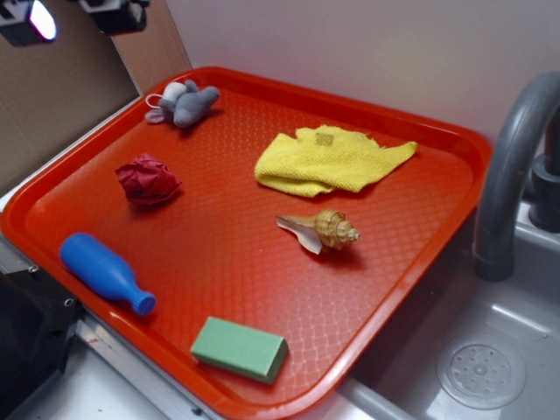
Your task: Grab the gray animal.
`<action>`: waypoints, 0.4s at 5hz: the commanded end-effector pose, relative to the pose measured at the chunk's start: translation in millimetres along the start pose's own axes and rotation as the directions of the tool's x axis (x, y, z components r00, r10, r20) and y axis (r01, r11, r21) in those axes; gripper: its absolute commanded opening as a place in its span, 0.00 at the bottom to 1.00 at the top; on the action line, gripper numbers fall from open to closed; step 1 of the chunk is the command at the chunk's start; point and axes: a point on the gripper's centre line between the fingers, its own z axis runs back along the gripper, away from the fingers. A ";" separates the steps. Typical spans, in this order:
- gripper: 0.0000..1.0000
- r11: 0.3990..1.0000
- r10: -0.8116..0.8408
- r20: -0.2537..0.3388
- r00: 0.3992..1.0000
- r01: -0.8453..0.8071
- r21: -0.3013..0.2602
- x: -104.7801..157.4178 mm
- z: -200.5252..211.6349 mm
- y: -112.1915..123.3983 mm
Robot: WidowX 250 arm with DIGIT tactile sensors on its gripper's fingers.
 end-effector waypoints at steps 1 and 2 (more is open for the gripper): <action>1.00 0.958 0.251 0.130 0.959 -0.266 0.107 36.9 -56.2 0.2; 1.00 0.953 0.261 0.120 0.958 -0.275 0.124 51.7 -95.8 -11.6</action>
